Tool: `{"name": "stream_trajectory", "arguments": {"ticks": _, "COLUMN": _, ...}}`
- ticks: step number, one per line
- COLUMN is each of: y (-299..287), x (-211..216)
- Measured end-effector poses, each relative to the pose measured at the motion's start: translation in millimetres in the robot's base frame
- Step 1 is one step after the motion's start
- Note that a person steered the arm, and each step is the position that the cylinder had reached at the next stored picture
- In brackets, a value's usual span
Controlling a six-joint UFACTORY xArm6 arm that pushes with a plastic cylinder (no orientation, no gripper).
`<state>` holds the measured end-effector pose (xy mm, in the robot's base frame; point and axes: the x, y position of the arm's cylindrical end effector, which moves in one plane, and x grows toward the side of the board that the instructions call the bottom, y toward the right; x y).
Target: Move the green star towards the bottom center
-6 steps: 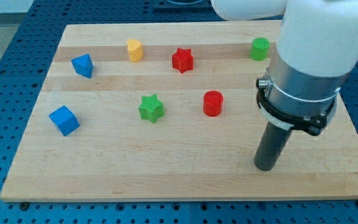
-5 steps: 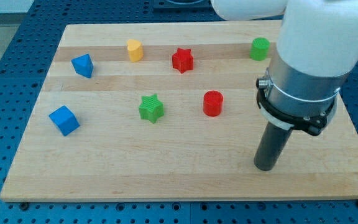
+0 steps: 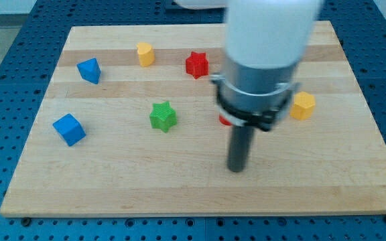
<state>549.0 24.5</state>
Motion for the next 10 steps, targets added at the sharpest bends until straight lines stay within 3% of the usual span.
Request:
{"name": "stream_trajectory", "arguments": {"ticks": 3, "y": -162, "x": -32}}
{"name": "stream_trajectory", "arguments": {"ticks": 6, "y": -177, "x": -121}}
{"name": "stream_trajectory", "arguments": {"ticks": 9, "y": -142, "x": -79}}
{"name": "stream_trajectory", "arguments": {"ticks": 10, "y": -158, "x": -116}}
